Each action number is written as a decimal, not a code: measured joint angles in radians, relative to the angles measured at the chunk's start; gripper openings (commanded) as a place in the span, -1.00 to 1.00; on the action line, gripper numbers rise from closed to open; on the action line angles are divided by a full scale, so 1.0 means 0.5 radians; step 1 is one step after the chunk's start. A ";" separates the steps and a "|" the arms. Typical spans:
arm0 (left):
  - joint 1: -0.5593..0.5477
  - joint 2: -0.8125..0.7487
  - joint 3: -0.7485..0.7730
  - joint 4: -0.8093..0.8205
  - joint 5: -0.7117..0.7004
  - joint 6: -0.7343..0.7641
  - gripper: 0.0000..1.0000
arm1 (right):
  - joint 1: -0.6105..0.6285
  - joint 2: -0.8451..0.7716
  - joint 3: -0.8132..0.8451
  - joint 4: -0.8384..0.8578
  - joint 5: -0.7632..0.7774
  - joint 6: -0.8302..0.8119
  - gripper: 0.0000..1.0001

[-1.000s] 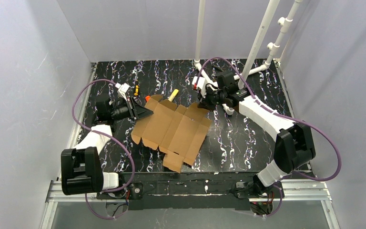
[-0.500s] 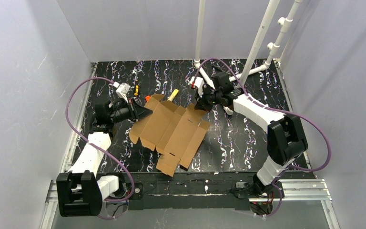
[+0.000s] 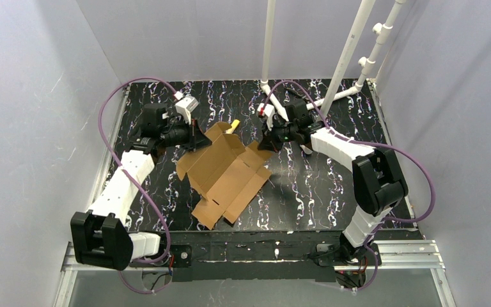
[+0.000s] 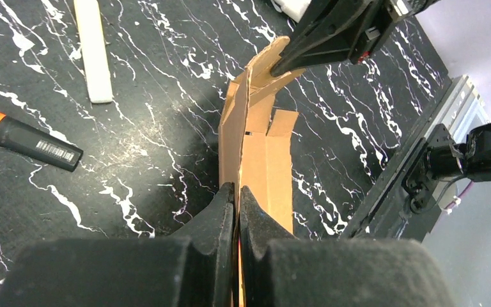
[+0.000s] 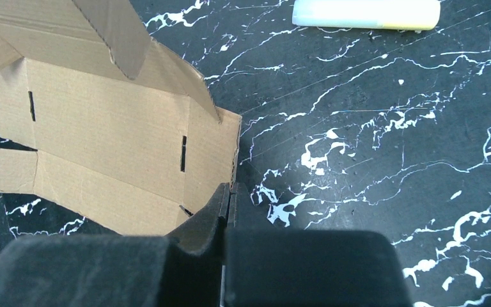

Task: Fold the paper box

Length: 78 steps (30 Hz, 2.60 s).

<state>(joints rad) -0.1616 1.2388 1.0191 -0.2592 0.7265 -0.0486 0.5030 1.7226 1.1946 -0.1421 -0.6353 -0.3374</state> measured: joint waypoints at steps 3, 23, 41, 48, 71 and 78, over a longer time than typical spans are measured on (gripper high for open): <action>-0.053 0.101 0.108 -0.097 -0.029 0.061 -1.00 | -0.012 0.053 -0.016 0.054 -0.023 0.040 -0.97; -0.282 0.201 0.325 -0.327 -0.373 0.358 -1.00 | -0.078 0.134 -0.093 0.124 -0.308 0.073 -0.45; -0.352 0.165 0.301 -0.290 -0.472 0.373 -1.00 | -0.077 0.134 -0.093 0.021 -0.403 -0.036 0.15; -0.357 0.117 0.275 -0.275 -0.491 0.369 -1.00 | -0.078 0.132 -0.093 0.016 -0.340 -0.059 0.27; -0.422 0.036 0.263 -0.275 -0.542 0.358 -1.00 | -0.101 0.128 0.192 -0.253 -0.308 -0.279 0.40; -0.432 0.027 0.264 -0.284 -0.617 0.356 -1.00 | -0.101 0.063 0.313 -0.565 -0.481 -0.617 0.54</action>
<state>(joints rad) -0.3775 1.2522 1.1511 -0.4011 0.4179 0.1295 0.4526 1.7538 1.3510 -0.4248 -0.8757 -0.6460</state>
